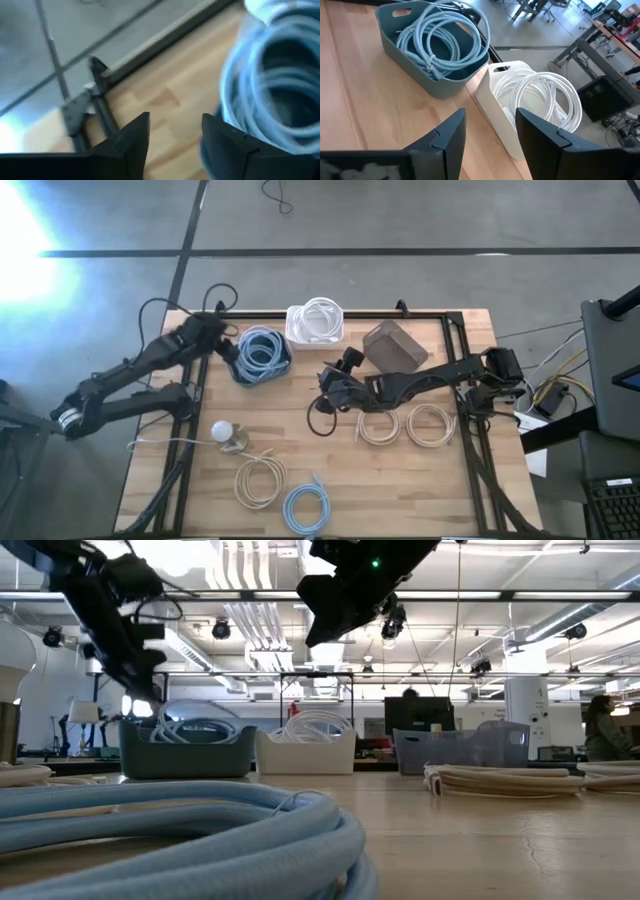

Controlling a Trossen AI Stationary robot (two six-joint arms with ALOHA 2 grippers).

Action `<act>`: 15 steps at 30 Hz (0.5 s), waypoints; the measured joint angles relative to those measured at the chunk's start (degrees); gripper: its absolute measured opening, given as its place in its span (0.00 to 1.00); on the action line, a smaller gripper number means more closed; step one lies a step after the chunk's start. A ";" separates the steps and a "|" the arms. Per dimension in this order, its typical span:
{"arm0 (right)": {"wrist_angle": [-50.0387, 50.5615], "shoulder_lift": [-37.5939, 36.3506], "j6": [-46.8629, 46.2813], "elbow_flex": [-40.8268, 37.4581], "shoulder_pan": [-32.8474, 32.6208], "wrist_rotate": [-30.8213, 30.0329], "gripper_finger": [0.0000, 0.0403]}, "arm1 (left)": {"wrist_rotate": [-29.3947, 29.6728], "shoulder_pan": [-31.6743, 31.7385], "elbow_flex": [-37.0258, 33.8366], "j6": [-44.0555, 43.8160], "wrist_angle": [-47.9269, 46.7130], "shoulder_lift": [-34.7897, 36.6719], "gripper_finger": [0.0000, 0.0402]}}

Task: Sort HDMI cables
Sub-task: Put the blue HDMI cable into the blue bin

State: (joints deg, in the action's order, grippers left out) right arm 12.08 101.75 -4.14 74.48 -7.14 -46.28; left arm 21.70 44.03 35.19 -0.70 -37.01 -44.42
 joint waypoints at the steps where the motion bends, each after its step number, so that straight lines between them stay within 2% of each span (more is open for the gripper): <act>1: 0.00 0.00 0.02 0.00 0.00 0.00 0.42 | 0.29 0.00 1.39 -0.01 -0.80 0.03 0.47; 4: 0.00 0.00 -0.24 0.00 0.03 0.03 0.42 | -1.39 -0.22 4.75 -0.06 -2.58 0.11 0.46; 7: -0.01 0.00 -1.14 0.00 0.19 3.22 0.42 | -9.74 -0.77 6.74 -0.06 -2.05 0.22 0.46; 12: -0.45 0.40 -5.57 0.00 0.58 22.90 0.42 | -31.25 -1.96 5.72 1.13 5.72 0.44 0.46; 15: -0.18 0.98 -6.54 -0.10 0.47 30.77 0.42 | -42.61 -2.93 3.55 1.66 12.06 0.25 0.45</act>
State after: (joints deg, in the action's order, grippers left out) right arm 11.89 102.74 -10.68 74.38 -6.67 -15.51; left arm -20.91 41.10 38.75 0.96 -24.95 -44.17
